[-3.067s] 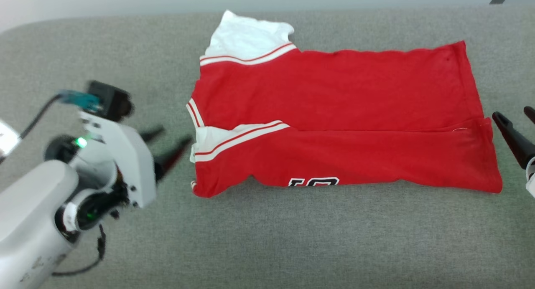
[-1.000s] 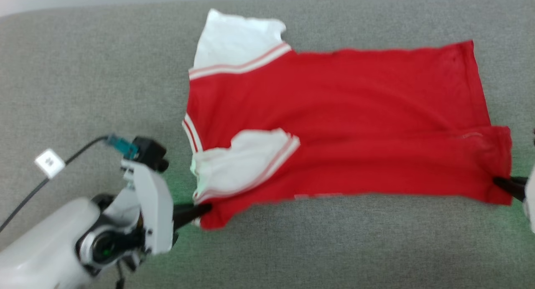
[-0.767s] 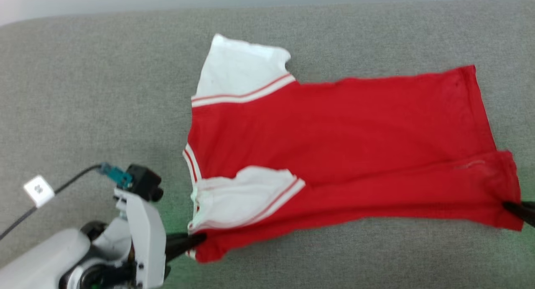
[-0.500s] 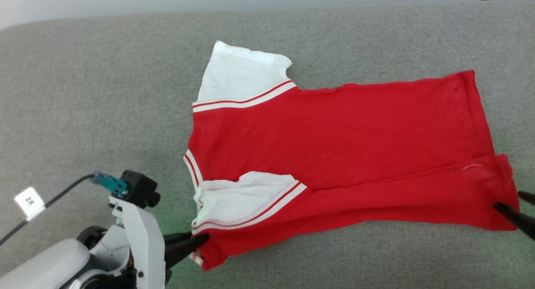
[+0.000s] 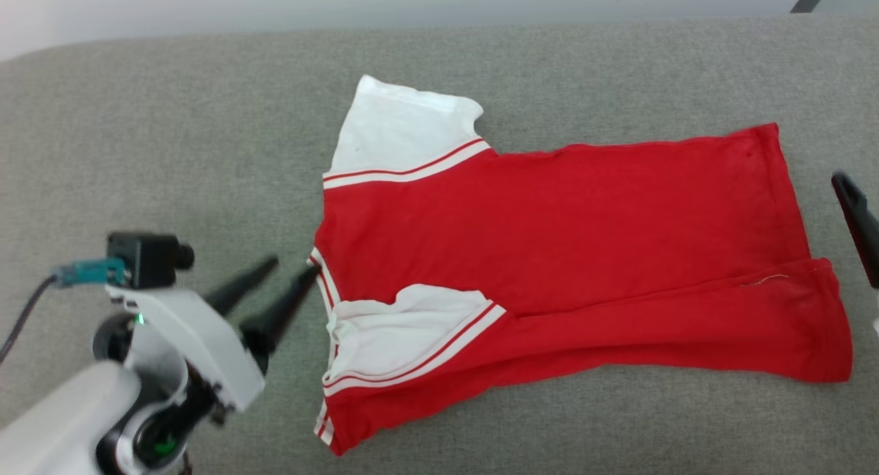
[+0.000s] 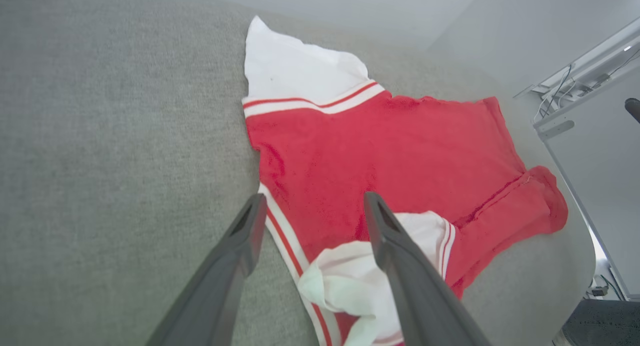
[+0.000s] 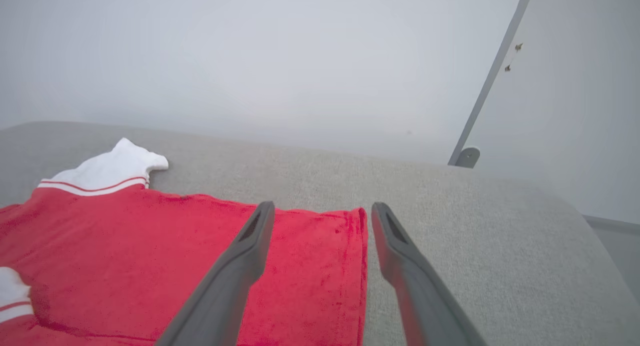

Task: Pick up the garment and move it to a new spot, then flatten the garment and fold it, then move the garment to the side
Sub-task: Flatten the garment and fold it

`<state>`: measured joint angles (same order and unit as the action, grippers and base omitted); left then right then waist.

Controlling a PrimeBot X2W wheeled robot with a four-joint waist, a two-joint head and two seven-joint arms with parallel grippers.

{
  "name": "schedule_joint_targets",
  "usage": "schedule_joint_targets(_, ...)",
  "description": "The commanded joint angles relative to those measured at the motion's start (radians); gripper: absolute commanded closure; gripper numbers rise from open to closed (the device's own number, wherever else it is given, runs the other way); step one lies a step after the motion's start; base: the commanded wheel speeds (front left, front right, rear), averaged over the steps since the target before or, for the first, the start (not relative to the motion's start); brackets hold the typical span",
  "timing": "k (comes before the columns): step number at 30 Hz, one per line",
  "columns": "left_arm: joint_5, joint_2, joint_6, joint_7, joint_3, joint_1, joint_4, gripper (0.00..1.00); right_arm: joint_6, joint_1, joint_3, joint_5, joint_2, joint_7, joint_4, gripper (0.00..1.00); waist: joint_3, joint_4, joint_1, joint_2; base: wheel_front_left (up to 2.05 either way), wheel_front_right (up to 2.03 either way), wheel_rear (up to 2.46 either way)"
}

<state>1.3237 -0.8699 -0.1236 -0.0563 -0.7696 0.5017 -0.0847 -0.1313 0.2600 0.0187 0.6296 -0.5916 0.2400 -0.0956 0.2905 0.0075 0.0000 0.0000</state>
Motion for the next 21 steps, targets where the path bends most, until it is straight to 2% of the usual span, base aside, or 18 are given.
schedule_joint_targets(1,-0.035,0.018,-0.004,0.042,0.014,0.032,0.028,0.0,0.001,0.02,-0.007,-0.03,0.041,-0.059,0.009,0.0,0.006,-0.008,0.0,0.0,0.0,0.0,0.0)
schedule_joint_targets(5,-0.102,0.062,-0.005,0.092,0.017,0.099,0.101,0.0,0.001,0.051,-0.063,-0.07,0.137,-0.17,0.043,0.0,0.017,-0.025,0.0,0.0,0.0,0.0,0.0)
schedule_joint_targets(9,-0.185,0.109,0.02,0.072,0.0,0.246,0.235,0.0,0.001,0.079,-0.079,-0.109,0.228,-0.242,0.065,0.0,0.046,-0.069,0.0,0.0,0.0,0.0,0.0)
schedule_joint_targets(17,-0.268,0.2,0.116,-0.068,-0.044,0.573,0.608,0.0,0.001,0.106,-0.054,-0.152,0.279,-0.297,0.074,0.0,0.112,-0.186,0.0,0.0,0.0,0.0,0.0)
schedule_joint_targets(21,-0.282,0.232,0.175,-0.194,-0.087,0.684,0.787,0.0,0.001,0.099,-0.043,-0.159,0.293,-0.308,0.063,0.0,0.131,-0.233,0.0,0.0,0.0,0.0,0.0)
